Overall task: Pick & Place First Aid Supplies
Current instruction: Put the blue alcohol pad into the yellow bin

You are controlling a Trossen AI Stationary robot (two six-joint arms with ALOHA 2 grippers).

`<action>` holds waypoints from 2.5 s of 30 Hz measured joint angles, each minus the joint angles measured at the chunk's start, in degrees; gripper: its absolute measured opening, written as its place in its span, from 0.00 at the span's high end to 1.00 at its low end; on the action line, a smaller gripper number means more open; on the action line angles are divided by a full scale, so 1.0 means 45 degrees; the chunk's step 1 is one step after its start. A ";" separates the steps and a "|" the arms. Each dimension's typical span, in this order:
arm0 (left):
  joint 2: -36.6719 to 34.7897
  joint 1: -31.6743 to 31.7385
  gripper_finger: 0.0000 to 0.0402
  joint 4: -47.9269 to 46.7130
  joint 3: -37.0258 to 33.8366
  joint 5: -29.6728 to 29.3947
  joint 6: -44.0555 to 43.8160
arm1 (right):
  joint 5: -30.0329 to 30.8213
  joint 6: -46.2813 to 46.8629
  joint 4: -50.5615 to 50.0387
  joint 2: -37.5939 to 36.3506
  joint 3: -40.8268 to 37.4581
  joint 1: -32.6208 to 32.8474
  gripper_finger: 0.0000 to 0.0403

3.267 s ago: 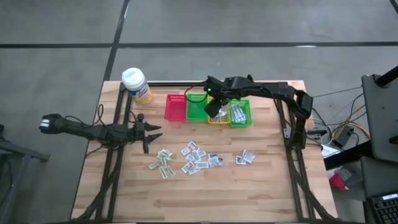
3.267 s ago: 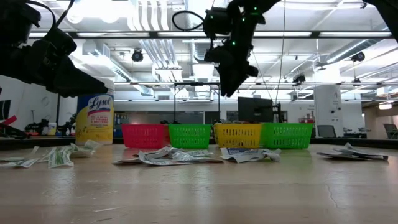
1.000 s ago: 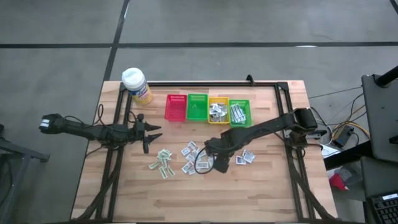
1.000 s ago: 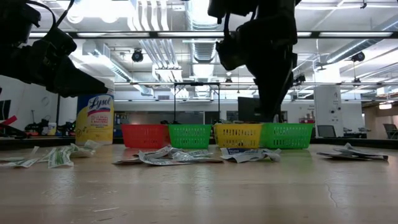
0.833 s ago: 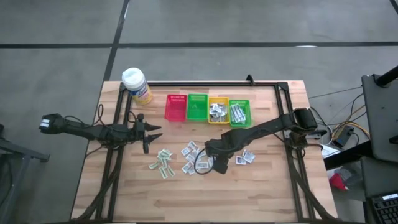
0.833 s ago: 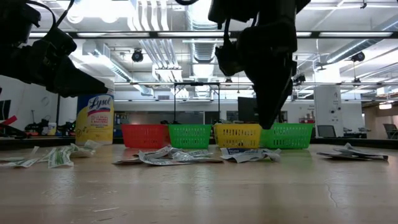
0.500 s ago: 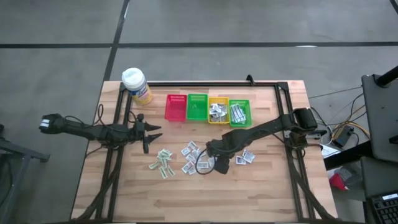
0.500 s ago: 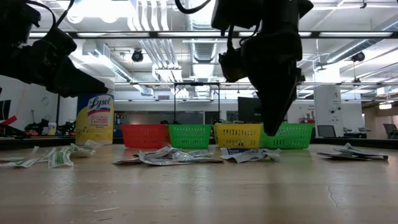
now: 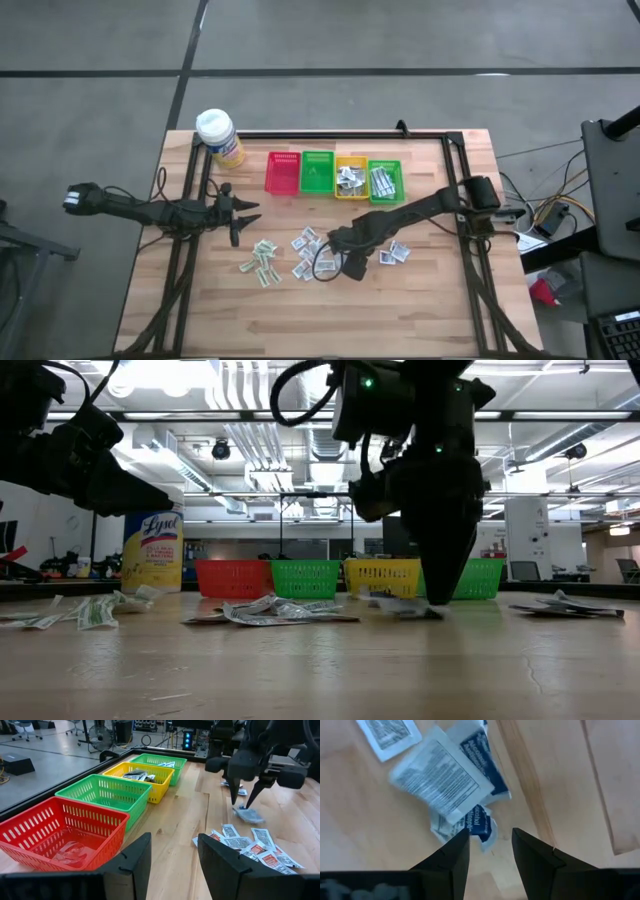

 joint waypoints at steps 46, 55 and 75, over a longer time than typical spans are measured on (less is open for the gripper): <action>0.0002 0.0000 0.61 -0.0097 -0.0003 -0.0003 0.0151 | -0.1303 -0.0483 -0.4634 0.0046 0.1083 -0.0445 0.98; 0.0002 0.0000 0.61 -0.0097 -0.0003 -0.0003 0.0151 | -0.0104 -0.1093 -0.5976 0.0042 0.2830 -0.0714 0.98; 0.0005 0.0000 0.61 -0.0096 -0.0003 -0.0003 0.0141 | 0.7599 -0.2640 -0.9005 -0.0007 0.8399 -0.2466 0.98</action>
